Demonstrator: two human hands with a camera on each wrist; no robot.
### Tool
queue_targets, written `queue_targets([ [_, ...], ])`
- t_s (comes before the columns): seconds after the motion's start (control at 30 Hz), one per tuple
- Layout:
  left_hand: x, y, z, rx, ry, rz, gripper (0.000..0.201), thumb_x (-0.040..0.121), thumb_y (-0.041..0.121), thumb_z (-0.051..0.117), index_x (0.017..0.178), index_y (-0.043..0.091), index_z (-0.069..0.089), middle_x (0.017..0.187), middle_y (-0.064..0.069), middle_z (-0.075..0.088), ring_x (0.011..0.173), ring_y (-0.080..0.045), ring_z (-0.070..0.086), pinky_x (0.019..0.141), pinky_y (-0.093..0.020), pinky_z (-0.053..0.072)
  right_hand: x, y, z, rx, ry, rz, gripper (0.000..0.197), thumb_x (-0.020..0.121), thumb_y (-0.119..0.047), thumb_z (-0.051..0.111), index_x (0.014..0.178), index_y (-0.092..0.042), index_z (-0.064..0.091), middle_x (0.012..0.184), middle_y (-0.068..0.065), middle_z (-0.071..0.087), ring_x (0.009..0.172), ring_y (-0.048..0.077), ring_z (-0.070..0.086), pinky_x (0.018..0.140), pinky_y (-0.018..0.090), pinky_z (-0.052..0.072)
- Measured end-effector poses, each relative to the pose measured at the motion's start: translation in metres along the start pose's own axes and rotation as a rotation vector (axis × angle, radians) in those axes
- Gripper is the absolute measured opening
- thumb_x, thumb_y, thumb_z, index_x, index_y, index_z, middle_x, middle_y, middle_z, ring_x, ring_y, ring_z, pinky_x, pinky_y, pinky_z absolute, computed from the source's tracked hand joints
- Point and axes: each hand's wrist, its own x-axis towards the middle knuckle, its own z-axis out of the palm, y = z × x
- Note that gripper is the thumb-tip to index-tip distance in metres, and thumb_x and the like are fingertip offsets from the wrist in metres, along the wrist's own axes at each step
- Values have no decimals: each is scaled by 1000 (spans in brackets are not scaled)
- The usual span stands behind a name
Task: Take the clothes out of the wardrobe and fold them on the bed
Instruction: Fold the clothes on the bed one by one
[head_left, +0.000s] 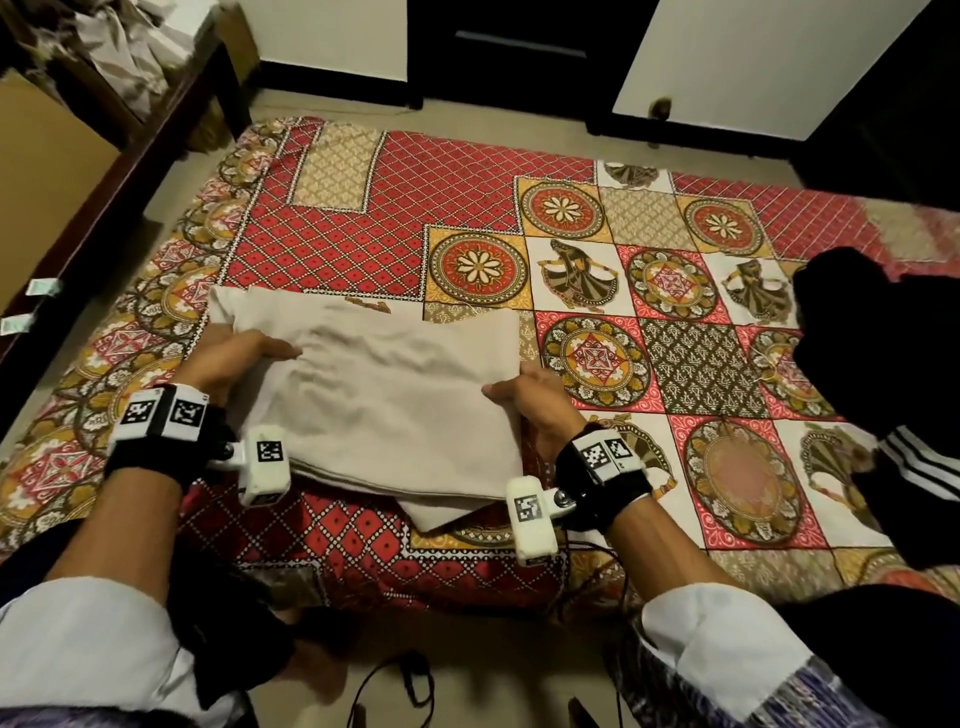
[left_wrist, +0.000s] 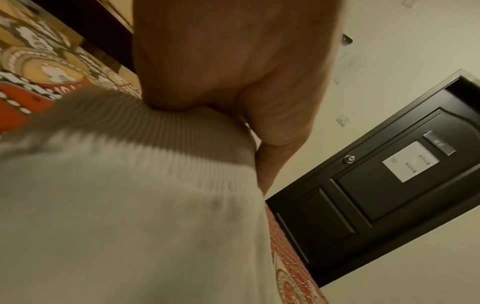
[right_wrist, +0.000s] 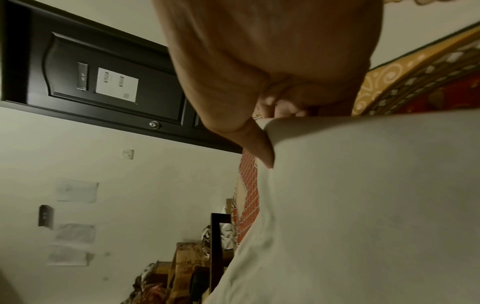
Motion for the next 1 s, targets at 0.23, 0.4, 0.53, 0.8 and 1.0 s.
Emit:
queue_targets([
  [0.23, -53, 38, 41, -29, -120, 64, 25, 78, 16, 82, 100, 8, 72, 87, -2, 79, 93, -29, 72, 79, -41, 58, -64, -37, -82, 42, 22, -87, 35, 89, 4, 67, 120, -11, 73, 109, 7, 79, 88, 22, 74, 67, 28, 60],
  [0.4, -105, 71, 86, 44, -301, 211, 43, 70, 25, 88, 109, 11, 74, 101, -3, 79, 100, -30, 73, 96, -51, 54, -125, -48, -165, 74, 80, -128, 35, 89, 4, 67, 122, -7, 73, 116, 13, 76, 112, 36, 71, 101, 50, 55],
  [0.53, -162, 101, 133, 89, -460, 317, 35, 81, 19, 80, 114, 13, 73, 105, -6, 78, 98, -28, 74, 94, -49, 55, -190, -51, -228, 101, 130, -150, 38, 92, 4, 64, 129, -5, 68, 126, 14, 72, 114, 35, 70, 102, 49, 53],
  [0.8, -305, 148, 248, 291, -776, 492, 33, 84, 18, 77, 116, 11, 71, 108, -9, 76, 99, -28, 72, 85, -41, 56, -344, -18, -368, 203, 314, -189, 37, 93, 2, 61, 130, -5, 67, 122, 17, 73, 105, 33, 73, 80, 37, 62],
  [1.0, -408, 155, 349, 292, -1010, 542, 32, 87, 9, 73, 119, 11, 70, 112, -3, 76, 102, -24, 74, 94, -42, 56, -449, 44, -455, 362, 472, -152, 41, 97, -2, 57, 138, -8, 62, 130, 15, 71, 113, 29, 71, 93, 39, 61],
])
